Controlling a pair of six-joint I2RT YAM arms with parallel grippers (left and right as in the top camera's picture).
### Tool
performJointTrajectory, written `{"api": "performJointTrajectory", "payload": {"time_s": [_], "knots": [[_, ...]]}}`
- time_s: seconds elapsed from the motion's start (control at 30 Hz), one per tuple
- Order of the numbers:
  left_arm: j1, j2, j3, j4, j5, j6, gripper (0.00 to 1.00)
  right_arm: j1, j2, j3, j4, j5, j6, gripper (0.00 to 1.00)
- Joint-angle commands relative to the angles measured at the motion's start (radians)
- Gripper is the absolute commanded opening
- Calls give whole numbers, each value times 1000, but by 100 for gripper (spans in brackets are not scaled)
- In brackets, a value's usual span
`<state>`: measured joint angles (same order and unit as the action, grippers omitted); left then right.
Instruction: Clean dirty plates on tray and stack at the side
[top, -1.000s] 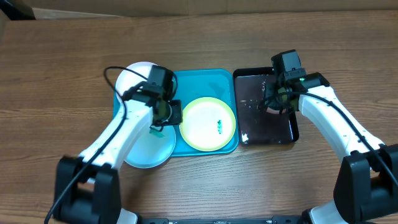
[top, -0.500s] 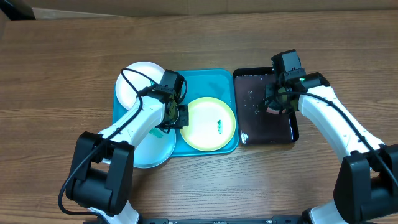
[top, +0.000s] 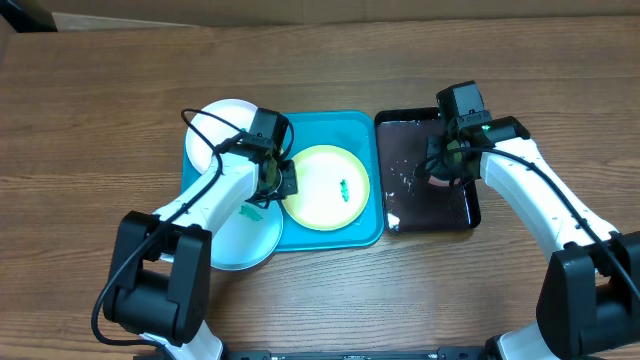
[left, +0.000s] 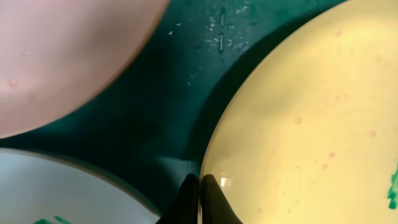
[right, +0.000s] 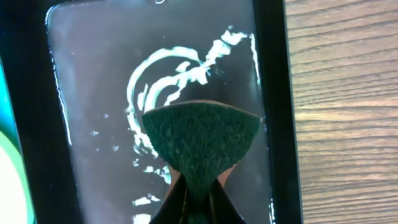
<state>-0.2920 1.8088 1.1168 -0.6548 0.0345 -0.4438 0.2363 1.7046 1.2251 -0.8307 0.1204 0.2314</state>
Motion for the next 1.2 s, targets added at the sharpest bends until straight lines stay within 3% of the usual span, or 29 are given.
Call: {"api": "performJointTrajectory", "payload": {"time_s": [0.0, 0.07, 0.13, 0.23, 0.43, 0.63, 0.8, 1.03, 1.17], "knots": [[6, 16, 5, 4, -15, -29, 12, -2, -8, 19, 5, -13, -3, 4], [6, 16, 5, 6, -16, -29, 22, -2, -8, 19, 6, -13, -3, 4], [6, 16, 5, 8, -16, -28, 22, -2, -8, 19, 6, -13, -3, 4], [6, 16, 4, 13, -16, -28, 4, -2, -8, 19, 5, -14, -3, 4], [5, 16, 4, 18, -16, -29, 4, -2, -8, 29, -3, -31, -28, 4], [5, 16, 4, 17, -16, -60, 4, -2, -10, 141, -130, -32, -21, 4], [5, 16, 4, 24, -16, -62, 4, -1, -7, 130, -175, -33, -22, 3], [3, 16, 4, 30, -16, -62, 4, -1, 11, -70, 30, -50, -22, 4], [3, 16, 4, 32, -16, -61, 4, -1, 11, -78, 47, -55, -26, 4]]}}
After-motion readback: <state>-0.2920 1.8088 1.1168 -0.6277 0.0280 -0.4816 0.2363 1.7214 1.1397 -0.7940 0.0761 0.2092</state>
